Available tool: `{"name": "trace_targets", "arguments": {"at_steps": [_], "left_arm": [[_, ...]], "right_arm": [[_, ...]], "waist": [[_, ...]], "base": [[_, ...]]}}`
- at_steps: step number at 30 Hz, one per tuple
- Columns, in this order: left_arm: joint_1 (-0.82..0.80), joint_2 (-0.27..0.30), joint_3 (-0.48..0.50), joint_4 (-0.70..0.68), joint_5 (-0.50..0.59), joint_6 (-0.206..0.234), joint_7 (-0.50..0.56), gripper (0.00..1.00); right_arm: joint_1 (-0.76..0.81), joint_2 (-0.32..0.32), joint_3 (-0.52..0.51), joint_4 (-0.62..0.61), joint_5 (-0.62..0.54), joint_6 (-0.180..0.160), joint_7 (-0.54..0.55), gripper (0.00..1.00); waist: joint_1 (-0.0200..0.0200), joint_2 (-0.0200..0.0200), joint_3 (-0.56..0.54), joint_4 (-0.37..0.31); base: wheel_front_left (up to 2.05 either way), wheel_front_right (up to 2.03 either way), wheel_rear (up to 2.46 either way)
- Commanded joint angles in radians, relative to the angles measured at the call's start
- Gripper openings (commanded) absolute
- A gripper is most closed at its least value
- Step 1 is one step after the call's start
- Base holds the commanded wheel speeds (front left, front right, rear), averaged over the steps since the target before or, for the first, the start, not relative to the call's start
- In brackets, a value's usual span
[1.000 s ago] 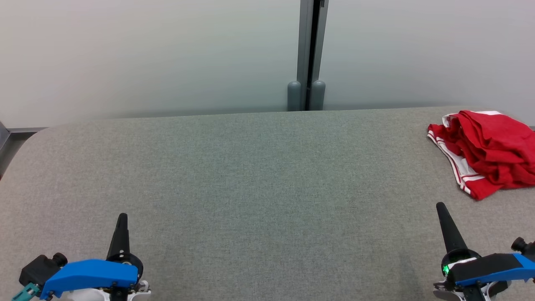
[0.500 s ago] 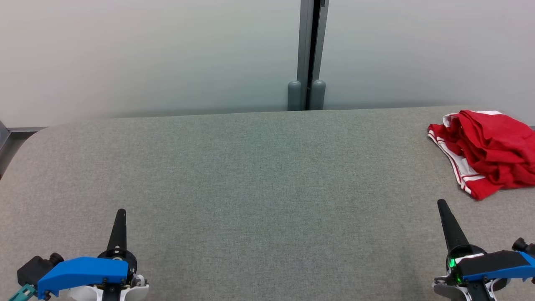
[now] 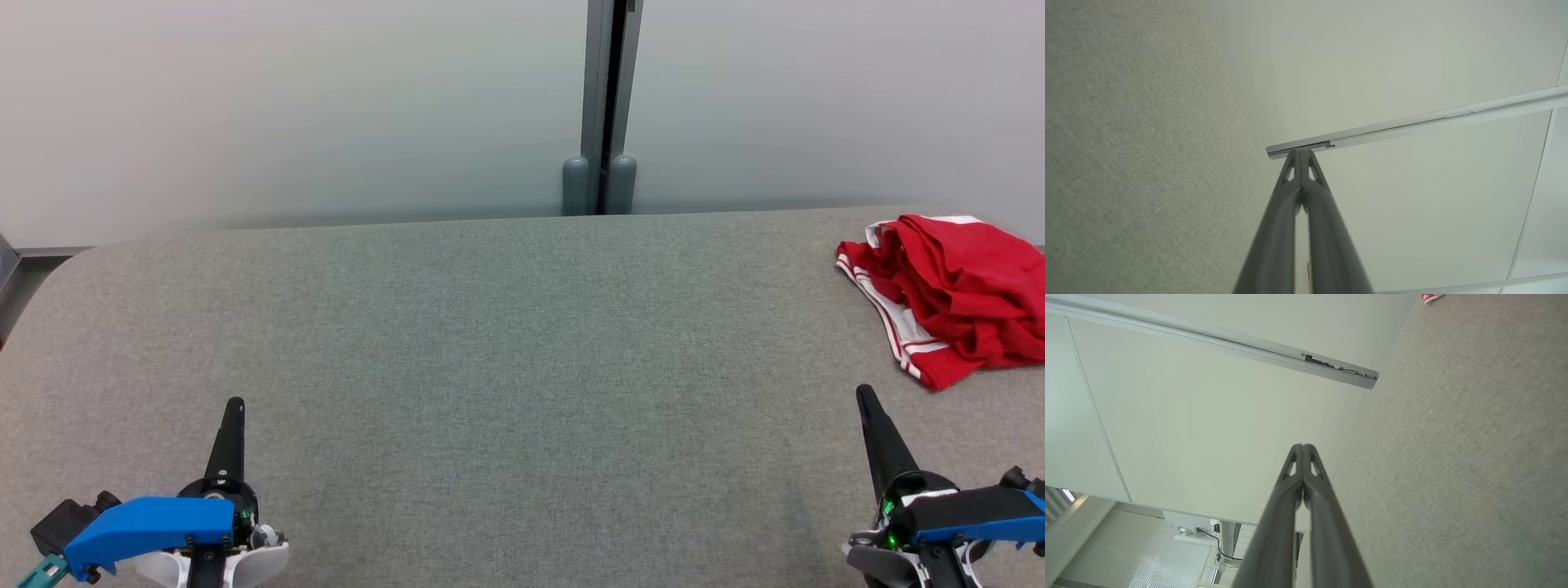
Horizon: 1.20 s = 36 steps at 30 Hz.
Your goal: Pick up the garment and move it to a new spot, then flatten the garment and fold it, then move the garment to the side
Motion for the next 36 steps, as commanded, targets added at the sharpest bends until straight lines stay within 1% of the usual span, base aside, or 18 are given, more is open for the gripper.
{"name": "trace_targets", "arguments": {"at_steps": [1, 27, 33, 36], "left_arm": [[-0.022, 0.0, 0.011, -0.001, -0.018, -0.008, 0.005, 0.0], [-0.042, -0.02, 0.047, 0.011, -0.197, -0.04, 0.045, 0.0], [-0.047, -0.023, 0.055, 0.014, -0.234, -0.048, 0.053, 0.0], [-0.045, -0.023, 0.055, 0.013, -0.231, -0.046, 0.053, 0.0]], "right_arm": [[-0.019, -0.003, -0.003, 0.001, 0.023, 0.0, 0.005, 0.0], [-0.041, -0.004, -0.01, 0.031, 0.218, 0.0, 0.024, 0.0], [-0.048, -0.004, -0.011, 0.038, 0.257, 0.0, 0.029, 0.0], [-0.048, -0.004, -0.011, 0.037, 0.253, 0.0, 0.028, 0.0]], "waist": [[0.0, -0.0001, 0.0, 0.0], [0.0, -0.0001, 0.003, 0.002], [0.0, -0.0001, 0.003, 0.002], [0.0, -0.0001, 0.003, 0.002]], "base": [[0.0, 0.0, 0.0], [0.0, 0.0, 0.0], [0.0, 0.0, 0.0], [0.0, 0.0, 0.0]]}}
